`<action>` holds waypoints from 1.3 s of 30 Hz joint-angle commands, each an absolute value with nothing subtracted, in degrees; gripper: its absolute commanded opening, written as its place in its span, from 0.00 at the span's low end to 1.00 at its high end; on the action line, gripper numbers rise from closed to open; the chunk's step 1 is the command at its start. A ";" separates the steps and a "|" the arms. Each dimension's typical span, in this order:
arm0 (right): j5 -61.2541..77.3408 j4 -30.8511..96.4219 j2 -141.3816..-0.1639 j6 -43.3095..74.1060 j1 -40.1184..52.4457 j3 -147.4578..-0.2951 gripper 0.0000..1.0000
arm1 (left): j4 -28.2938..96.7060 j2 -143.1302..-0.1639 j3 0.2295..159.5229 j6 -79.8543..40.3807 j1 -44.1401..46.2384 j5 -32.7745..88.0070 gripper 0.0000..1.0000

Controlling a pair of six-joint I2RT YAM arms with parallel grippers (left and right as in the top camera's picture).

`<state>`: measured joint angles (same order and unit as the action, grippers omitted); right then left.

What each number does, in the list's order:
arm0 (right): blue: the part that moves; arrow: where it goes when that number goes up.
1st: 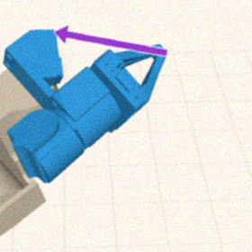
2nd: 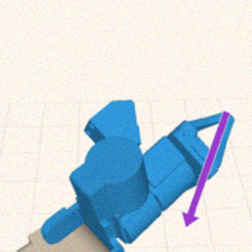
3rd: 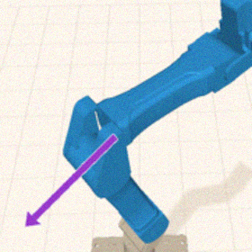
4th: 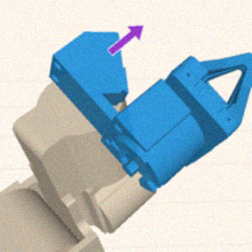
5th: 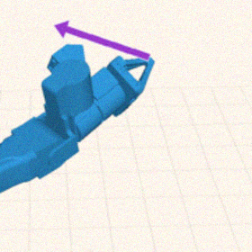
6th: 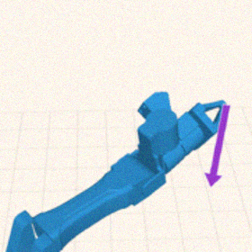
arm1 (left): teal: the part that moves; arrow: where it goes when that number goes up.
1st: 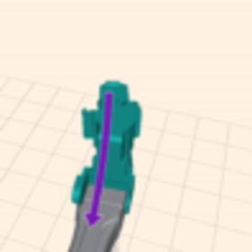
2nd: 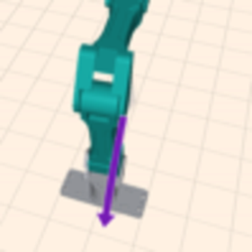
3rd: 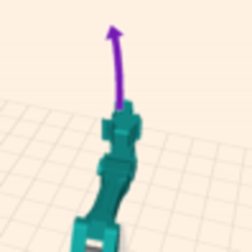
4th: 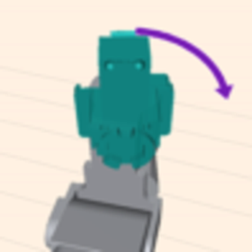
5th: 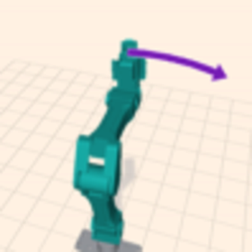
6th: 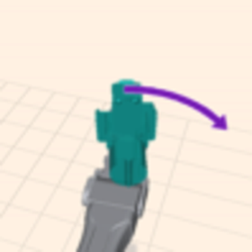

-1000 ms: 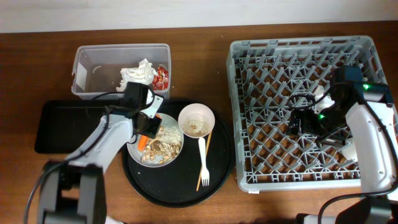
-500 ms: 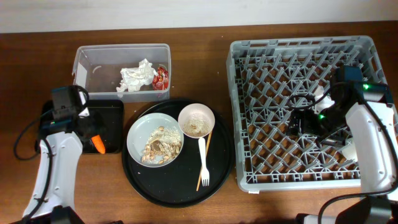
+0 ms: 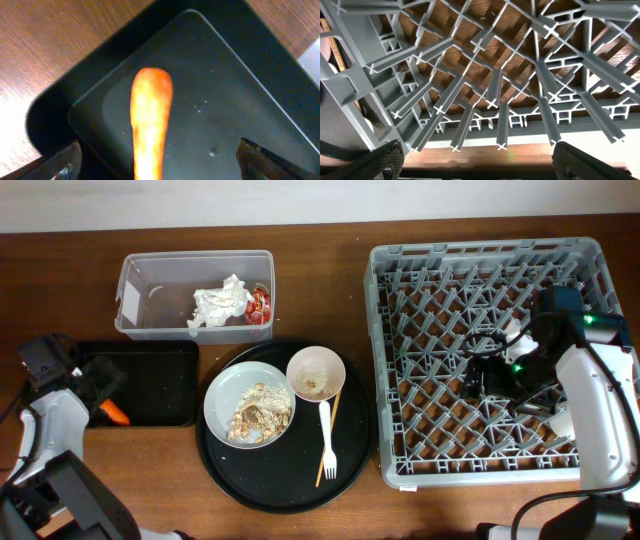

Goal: Sort waste into correct bins and load items into the dishwasher rack

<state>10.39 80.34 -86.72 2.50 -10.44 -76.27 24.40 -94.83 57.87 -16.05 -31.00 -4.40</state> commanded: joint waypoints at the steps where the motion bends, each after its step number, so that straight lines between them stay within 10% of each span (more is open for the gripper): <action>1: 9.87 80.16 -86.61 1.87 -10.09 -76.38 0.98 | 25.78 -89.86 58.83 -14.70 -29.56 3.36 0.99; 11: 9.87 80.73 -86.61 1.87 -10.09 -76.38 0.98 | 48.34 -83.96 50.70 -14.74 9.54 5.15 0.99; 18: 9.87 80.79 -86.61 1.89 -10.09 -76.38 0.98 | 43.03 -84.55 46.54 -14.72 11.05 0.01 0.77; 35: 9.87 80.97 -86.61 1.87 -10.09 -76.38 0.98 | 35.97 -90.74 52.40 -14.09 15.62 -4.40 0.77; 39: 9.87 80.99 -86.61 1.87 -10.09 -76.38 0.98 | 37.04 -91.85 52.01 -14.09 15.62 -4.32 0.62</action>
<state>10.39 80.79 -86.72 2.50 -10.44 -76.27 36.84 -90.50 51.22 -14.35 15.44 -4.95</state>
